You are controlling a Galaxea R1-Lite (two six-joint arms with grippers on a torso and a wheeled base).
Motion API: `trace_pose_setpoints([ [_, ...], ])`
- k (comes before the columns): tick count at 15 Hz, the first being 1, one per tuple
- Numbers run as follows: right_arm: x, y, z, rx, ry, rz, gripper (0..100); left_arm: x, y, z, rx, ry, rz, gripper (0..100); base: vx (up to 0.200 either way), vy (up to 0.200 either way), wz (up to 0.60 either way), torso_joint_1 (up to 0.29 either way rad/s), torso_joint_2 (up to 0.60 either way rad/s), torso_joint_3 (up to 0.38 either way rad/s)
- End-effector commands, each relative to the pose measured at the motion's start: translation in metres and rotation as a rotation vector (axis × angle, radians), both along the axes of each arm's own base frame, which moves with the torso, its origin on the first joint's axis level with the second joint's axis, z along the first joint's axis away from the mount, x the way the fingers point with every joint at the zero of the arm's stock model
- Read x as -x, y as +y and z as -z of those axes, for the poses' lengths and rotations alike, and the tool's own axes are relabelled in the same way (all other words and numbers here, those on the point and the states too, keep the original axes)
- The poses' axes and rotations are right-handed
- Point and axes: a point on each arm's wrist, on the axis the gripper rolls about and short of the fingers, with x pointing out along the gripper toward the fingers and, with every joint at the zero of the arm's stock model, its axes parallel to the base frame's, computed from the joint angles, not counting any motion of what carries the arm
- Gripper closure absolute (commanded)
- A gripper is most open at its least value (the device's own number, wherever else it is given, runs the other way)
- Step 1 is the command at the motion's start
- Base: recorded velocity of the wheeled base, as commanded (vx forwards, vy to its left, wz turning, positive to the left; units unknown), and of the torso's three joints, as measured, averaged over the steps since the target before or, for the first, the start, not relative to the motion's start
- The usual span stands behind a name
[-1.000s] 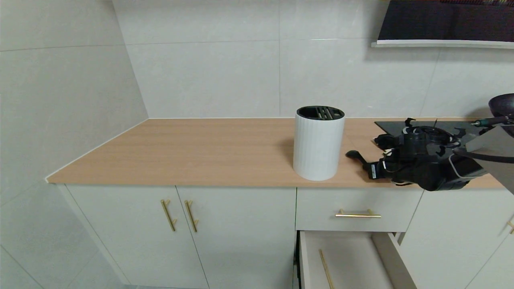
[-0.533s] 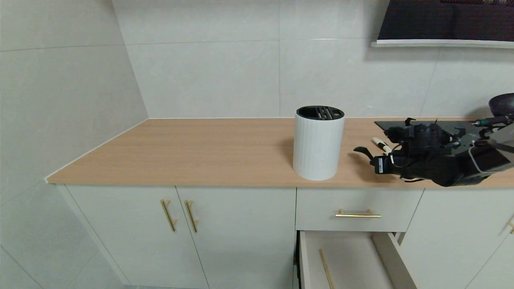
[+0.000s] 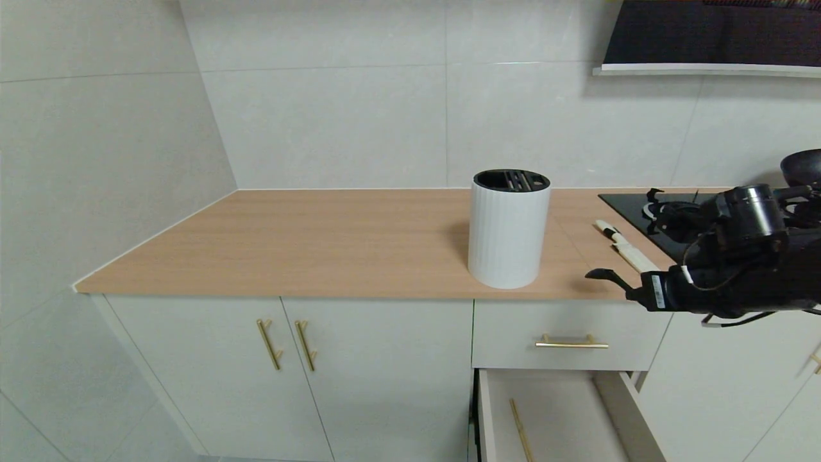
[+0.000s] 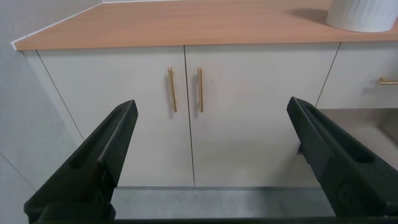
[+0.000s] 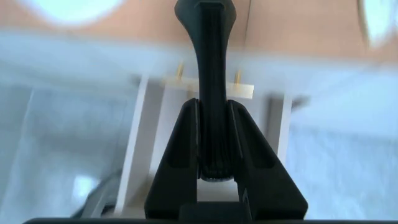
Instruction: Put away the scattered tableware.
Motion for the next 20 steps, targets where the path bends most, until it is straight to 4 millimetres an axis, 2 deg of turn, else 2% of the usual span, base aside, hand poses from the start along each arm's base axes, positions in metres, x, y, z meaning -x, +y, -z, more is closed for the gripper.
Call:
trace_pose_setpoints([
  [1,0.047,-0.004,-0.016,-0.03,-0.037,-0.037,100,0.0,0.0,0.0,0.0,0.0,0.0,0,0.0,0.0,0.0,0.0,0.0,0.0],
  [3,0.054,-0.005,-0.007,0.0,-0.011,-0.066,100,0.0,0.0,0.0,0.0,0.0,0.0,0,0.0,0.0,0.0,0.0,0.0,0.0],
  [7,0.048,-0.006,0.009,0.029,0.046,-0.072,100,0.0,0.0,0.0,0.0,0.0,0.0,0,0.0,0.0,0.0,0.0,0.0,0.0],
  [13,0.049,-0.004,0.019,0.058,0.078,-0.097,100,0.0,0.0,0.0,0.0,0.0,0.0,0,0.0,0.0,0.0,0.0,0.0,0.0],
  [20,0.05,-0.002,0.025,0.073,0.1,-0.122,100,0.0,0.0,0.0,0.0,0.0,0.0,0,0.0,0.0,0.0,-0.18,0.41,0.237],
])
